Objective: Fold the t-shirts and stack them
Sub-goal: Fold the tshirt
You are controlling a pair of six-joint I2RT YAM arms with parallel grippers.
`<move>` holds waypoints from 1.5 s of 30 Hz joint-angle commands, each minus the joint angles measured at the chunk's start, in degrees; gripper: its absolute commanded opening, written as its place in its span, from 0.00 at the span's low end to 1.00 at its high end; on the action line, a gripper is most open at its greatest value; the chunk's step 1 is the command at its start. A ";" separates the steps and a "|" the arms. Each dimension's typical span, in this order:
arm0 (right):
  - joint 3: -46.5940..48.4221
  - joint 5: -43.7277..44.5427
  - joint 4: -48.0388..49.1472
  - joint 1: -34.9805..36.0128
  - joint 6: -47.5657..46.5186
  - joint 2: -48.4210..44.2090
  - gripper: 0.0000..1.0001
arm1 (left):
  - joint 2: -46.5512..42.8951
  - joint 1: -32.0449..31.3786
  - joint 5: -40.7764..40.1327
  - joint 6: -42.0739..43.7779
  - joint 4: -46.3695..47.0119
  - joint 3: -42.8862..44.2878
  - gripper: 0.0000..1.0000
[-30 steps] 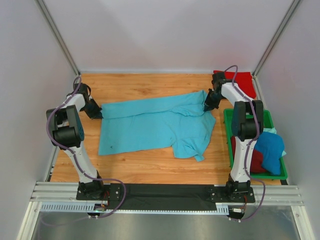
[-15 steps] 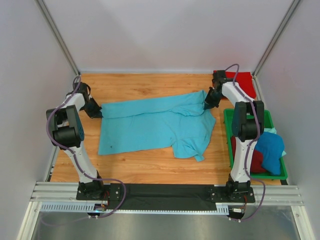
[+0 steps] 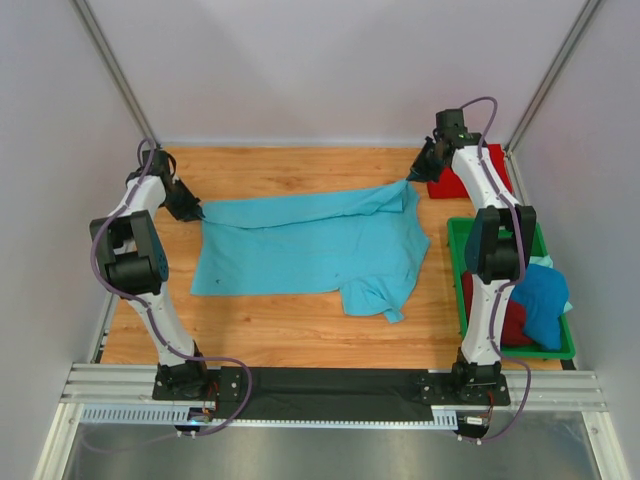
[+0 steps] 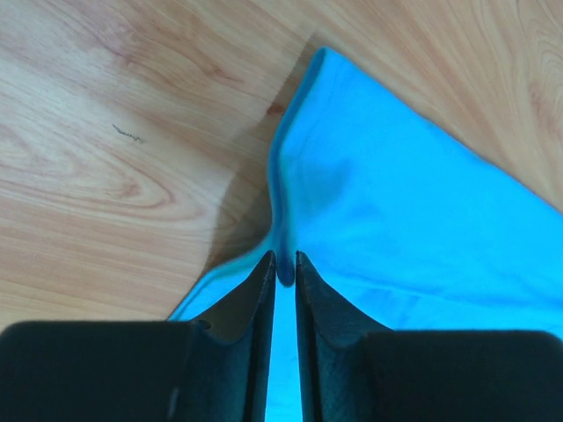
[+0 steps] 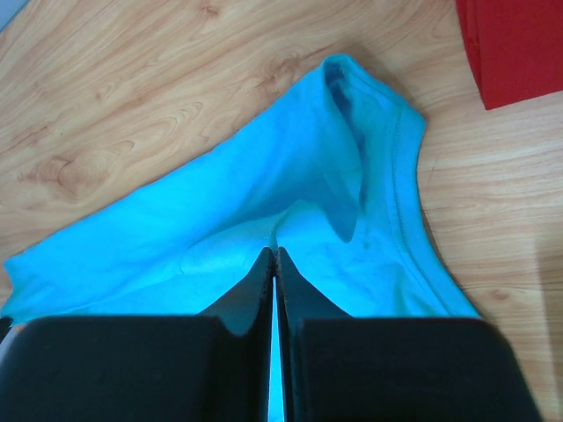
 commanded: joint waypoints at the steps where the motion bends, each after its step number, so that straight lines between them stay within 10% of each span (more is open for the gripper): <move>1: -0.24 -0.96 0.74 -0.23 1.00 -0.90 0.00 | 0.45 0.32 0.20 -0.82 -0.85 0.89 0.22; 9: -1.38 -0.87 1.36 -0.23 0.83 -1.34 0.00 | 1.50 0.32 -0.07 -0.91 -0.59 1.41 0.09; 19: -3.40 -0.79 2.41 -0.23 0.91 -2.13 0.00 | 3.79 0.32 -1.30 -0.38 -1.73 0.98 0.33; 30: -4.37 -0.44 2.41 -0.41 0.65 -2.57 0.00 | 3.62 0.32 -1.30 -0.29 -0.32 -0.17 0.00; 45: 10.20 -3.95 11.12 -2.17 7.41 5.51 0.00 | -1.14 0.41 4.76 -8.46 17.16 0.70 0.00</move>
